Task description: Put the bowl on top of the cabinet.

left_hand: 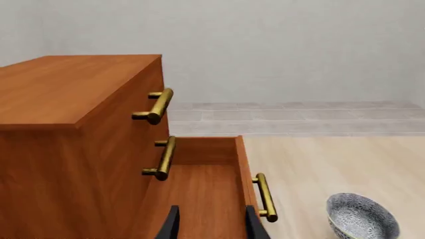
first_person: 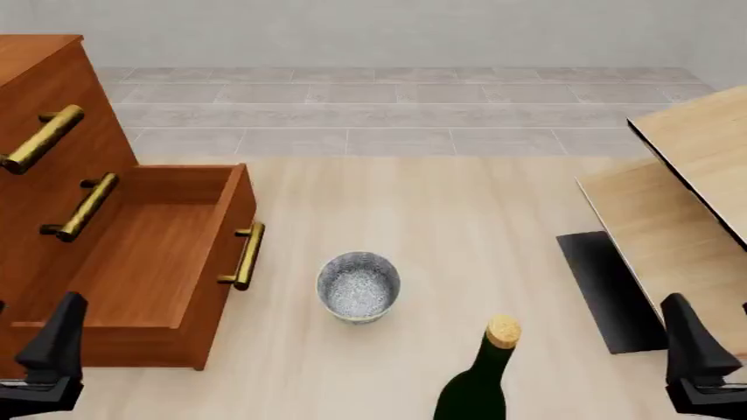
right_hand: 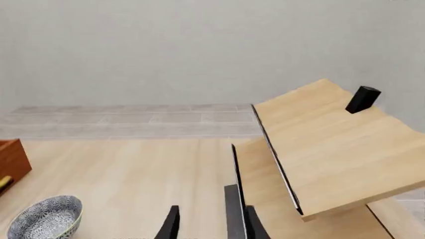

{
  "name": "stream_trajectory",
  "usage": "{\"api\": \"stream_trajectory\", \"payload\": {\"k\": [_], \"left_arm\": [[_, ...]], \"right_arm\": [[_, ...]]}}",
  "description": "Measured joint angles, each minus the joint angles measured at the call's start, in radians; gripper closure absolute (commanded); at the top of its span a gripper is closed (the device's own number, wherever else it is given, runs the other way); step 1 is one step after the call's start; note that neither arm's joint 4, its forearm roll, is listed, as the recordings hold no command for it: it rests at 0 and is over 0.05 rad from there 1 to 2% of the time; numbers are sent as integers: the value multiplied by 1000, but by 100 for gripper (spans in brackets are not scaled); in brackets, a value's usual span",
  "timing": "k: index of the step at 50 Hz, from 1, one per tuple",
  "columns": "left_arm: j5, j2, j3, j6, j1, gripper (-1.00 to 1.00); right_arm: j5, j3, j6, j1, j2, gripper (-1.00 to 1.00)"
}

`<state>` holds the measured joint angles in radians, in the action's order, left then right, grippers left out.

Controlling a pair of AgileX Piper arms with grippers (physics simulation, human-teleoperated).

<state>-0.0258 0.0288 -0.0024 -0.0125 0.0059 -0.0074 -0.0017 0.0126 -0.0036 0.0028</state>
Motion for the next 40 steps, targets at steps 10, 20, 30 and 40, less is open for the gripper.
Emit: {"api": "stream_trajectory", "payload": {"k": [10, 20, 30, 40], "left_arm": [[16, -14, -2, 8, -3, -100], [22, -18, -2, 9, -5, -100], [23, -13, -4, 6, -7, -100], [55, -18, -40, -5, -33, -100]], "right_arm": [[5, -2, -8, 3, 3, -100], [5, -2, -12, 7, 8, -100], [2, -2, -12, 11, 14, -100], [-5, -1, -12, 17, 27, -100]]}}
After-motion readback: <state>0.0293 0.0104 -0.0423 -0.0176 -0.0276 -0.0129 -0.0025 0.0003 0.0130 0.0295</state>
